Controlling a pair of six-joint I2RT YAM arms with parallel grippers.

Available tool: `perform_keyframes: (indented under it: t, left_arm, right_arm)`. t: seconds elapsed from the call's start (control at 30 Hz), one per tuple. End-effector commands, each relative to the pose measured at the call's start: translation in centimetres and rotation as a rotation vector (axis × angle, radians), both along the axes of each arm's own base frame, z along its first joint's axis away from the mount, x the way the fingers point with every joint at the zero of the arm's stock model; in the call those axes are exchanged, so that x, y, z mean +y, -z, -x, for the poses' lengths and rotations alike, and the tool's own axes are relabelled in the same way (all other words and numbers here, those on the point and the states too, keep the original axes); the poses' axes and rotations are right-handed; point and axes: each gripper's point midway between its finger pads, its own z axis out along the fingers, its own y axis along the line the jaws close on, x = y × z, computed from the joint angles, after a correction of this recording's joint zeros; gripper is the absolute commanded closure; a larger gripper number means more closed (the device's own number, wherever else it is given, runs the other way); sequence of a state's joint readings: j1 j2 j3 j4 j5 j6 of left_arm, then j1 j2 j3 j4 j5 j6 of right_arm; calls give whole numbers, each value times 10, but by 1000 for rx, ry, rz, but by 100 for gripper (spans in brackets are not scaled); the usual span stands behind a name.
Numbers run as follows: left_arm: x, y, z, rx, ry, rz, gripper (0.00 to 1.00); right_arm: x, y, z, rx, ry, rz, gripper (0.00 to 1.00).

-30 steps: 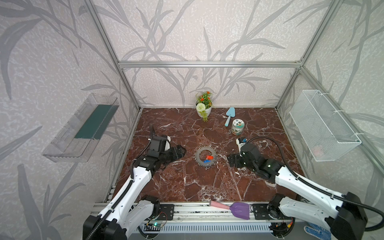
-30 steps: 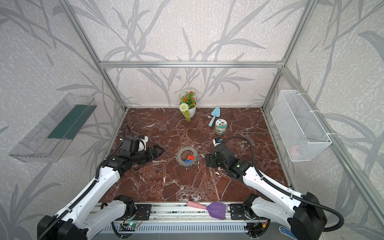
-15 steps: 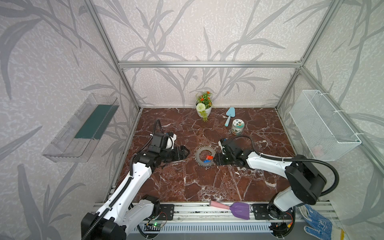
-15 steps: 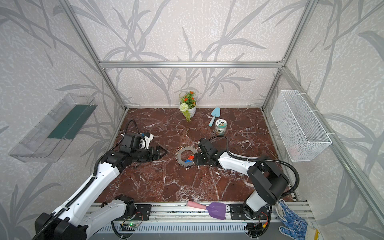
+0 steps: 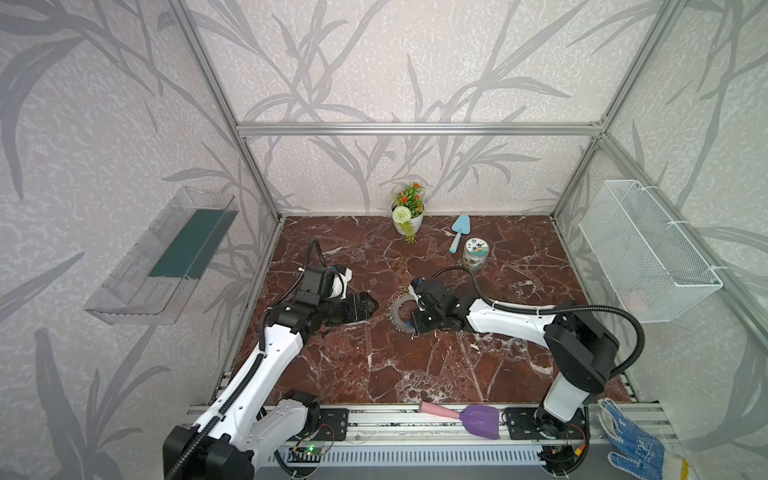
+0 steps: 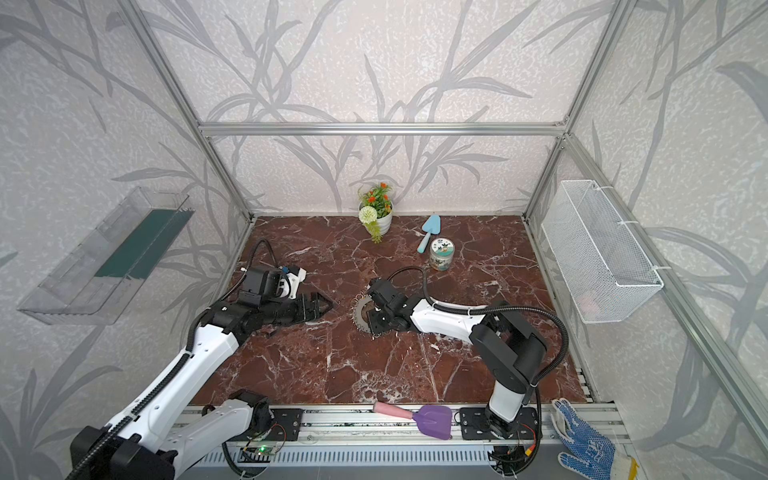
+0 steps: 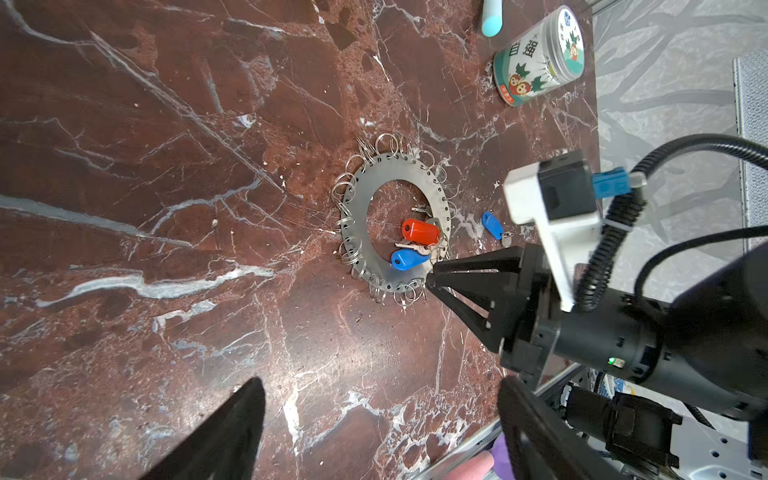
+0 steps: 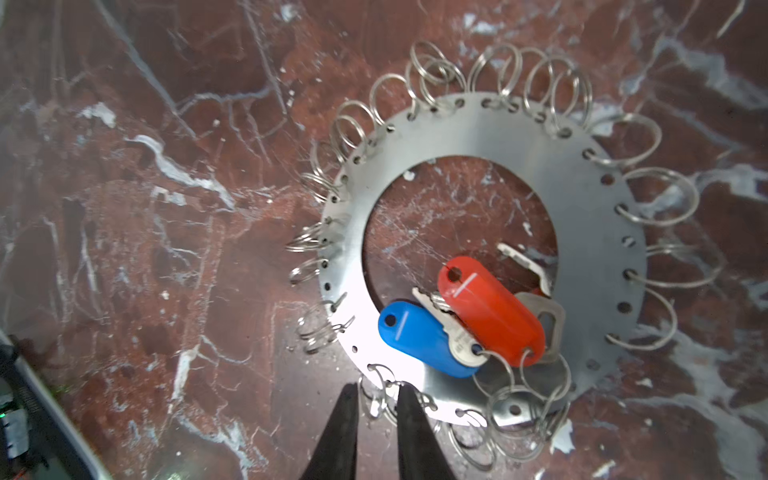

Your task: Put the keys on the keyring

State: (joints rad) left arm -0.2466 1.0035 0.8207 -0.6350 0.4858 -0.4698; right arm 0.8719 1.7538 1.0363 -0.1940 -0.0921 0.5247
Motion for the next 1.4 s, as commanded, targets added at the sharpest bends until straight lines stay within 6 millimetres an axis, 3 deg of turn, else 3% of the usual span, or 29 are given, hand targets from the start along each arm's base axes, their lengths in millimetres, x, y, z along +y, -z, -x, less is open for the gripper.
perform_keyframes:
  t: [0.0, 0.27, 0.6, 0.93, 1.23, 1.37]
  left_arm:
    - [-1, -8, 1, -27, 13, 15, 12]
    - [0, -8, 1, -32, 11, 17, 12]
    - [0, -5, 0, -22, 9, 16, 12]
    - [0, -4, 0, -18, 6, 12, 12]
    - [0, -3, 0, -15, 6, 13, 12]
    - [-1, -4, 0, -17, 9, 19, 12]
  right_arm:
    - [-4, 13, 3, 38, 3, 39, 86]
    - [-13, 25, -8, 6, 37, 121, 87]
    - [-24, 17, -23, -38, 82, 154, 85]
    - [-58, 10, -32, -73, 142, 257, 63]
    - [-53, -17, -14, -74, 112, 191, 67]
    - [-45, -17, -3, -11, 106, 147, 65]
